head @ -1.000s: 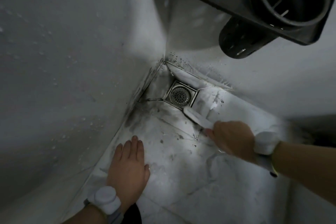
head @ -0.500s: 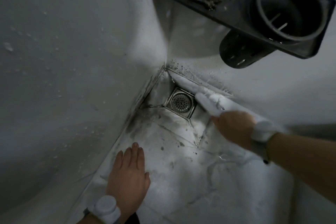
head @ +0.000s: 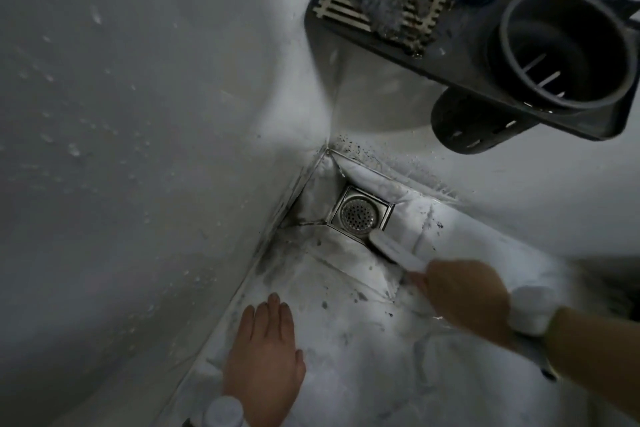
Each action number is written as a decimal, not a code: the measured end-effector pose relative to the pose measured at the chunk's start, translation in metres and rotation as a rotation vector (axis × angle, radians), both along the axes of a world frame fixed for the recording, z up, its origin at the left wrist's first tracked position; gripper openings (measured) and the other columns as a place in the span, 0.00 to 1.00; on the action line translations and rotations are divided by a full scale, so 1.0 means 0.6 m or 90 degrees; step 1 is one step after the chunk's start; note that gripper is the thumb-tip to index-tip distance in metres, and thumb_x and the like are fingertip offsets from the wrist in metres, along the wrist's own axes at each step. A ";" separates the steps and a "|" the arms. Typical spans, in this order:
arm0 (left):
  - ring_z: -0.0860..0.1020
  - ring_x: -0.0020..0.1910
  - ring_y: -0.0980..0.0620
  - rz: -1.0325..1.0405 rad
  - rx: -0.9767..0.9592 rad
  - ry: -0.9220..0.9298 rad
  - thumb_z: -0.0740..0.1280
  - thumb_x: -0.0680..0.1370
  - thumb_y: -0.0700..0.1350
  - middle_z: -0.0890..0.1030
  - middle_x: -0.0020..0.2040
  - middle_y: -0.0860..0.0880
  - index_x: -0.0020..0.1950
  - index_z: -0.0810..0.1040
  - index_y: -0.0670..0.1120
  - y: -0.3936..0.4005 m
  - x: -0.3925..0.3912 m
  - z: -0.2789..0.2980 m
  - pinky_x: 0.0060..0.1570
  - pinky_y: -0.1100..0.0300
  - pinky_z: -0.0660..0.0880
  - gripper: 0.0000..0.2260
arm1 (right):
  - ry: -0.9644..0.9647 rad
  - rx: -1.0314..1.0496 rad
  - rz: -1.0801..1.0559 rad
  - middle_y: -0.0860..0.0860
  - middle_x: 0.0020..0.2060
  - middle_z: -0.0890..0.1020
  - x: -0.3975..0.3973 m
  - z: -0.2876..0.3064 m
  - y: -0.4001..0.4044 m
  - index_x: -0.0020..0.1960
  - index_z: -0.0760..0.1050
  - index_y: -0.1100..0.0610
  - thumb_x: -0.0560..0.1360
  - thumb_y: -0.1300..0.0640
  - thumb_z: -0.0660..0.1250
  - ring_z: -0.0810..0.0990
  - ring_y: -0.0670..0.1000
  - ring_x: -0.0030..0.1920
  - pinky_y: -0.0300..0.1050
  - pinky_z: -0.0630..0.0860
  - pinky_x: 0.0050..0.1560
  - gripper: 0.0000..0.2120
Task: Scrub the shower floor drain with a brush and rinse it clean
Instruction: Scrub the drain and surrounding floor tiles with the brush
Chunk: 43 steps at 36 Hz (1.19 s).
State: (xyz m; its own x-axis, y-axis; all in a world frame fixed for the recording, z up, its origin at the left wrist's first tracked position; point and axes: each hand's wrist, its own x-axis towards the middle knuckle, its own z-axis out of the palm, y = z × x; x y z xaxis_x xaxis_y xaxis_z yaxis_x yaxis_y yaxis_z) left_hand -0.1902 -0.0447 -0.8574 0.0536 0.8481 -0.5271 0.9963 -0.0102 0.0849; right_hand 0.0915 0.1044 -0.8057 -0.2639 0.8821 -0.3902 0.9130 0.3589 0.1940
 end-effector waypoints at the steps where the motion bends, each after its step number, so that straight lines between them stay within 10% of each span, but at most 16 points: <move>1: 0.78 0.57 0.34 -0.006 0.002 0.006 0.72 0.61 0.54 0.76 0.65 0.32 0.63 0.79 0.33 0.001 -0.004 0.000 0.64 0.38 0.64 0.36 | -0.010 0.013 0.001 0.50 0.41 0.84 0.004 -0.003 0.027 0.44 0.75 0.52 0.80 0.35 0.47 0.84 0.53 0.43 0.44 0.74 0.39 0.27; 9: 0.78 0.57 0.34 -0.009 -0.014 0.005 0.72 0.61 0.54 0.77 0.65 0.33 0.63 0.79 0.34 0.001 -0.005 0.000 0.64 0.38 0.64 0.36 | -0.018 0.093 0.074 0.49 0.26 0.76 -0.038 -0.050 0.118 0.30 0.67 0.53 0.83 0.45 0.52 0.77 0.54 0.25 0.40 0.69 0.28 0.24; 23: 0.78 0.57 0.34 -0.025 -0.008 0.007 0.73 0.60 0.54 0.76 0.65 0.32 0.64 0.78 0.33 0.000 -0.007 -0.004 0.64 0.38 0.64 0.37 | 0.030 0.026 -0.069 0.50 0.37 0.80 -0.096 -0.042 0.096 0.45 0.72 0.53 0.80 0.33 0.44 0.82 0.55 0.40 0.47 0.76 0.39 0.28; 33: 0.77 0.58 0.34 -0.028 -0.003 0.018 0.73 0.62 0.54 0.75 0.66 0.31 0.65 0.77 0.33 -0.002 -0.009 -0.002 0.64 0.37 0.64 0.37 | 0.174 -0.185 -0.087 0.57 0.56 0.77 -0.121 -0.004 0.138 0.62 0.74 0.57 0.85 0.55 0.51 0.79 0.60 0.57 0.52 0.77 0.54 0.15; 43: 0.76 0.58 0.33 -0.036 0.004 0.008 0.73 0.62 0.54 0.74 0.66 0.31 0.65 0.77 0.33 0.000 -0.010 -0.007 0.64 0.37 0.64 0.37 | 0.119 -0.234 -0.225 0.53 0.46 0.81 0.017 -0.008 0.109 0.47 0.74 0.51 0.82 0.39 0.49 0.79 0.54 0.45 0.52 0.77 0.53 0.22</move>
